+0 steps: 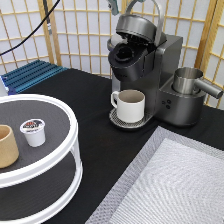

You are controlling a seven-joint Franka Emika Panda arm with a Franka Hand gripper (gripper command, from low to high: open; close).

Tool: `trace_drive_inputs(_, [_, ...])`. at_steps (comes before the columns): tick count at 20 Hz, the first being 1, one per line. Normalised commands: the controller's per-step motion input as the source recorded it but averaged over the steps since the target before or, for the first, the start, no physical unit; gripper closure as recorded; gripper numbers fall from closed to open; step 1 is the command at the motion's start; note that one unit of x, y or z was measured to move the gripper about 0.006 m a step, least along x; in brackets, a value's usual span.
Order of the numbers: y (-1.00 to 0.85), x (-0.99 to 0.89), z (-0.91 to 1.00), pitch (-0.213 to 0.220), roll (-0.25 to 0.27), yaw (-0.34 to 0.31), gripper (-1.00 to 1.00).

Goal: Make coffee

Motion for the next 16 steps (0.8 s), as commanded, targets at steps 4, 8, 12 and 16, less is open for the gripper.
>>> trace_drive_inputs(4, [0.42,0.56,0.39,0.180,-0.191,0.000,-1.00])
trace_drive_inputs(8, [0.50,0.46,0.61,0.162,-0.245,0.000,-1.00])
trace_drive_inputs(12, [0.17,0.15,0.71,0.081,-0.157,0.000,-1.00])
trace_drive_inputs(16, [-0.54,0.05,0.51,0.034,0.047,0.031,-1.00])
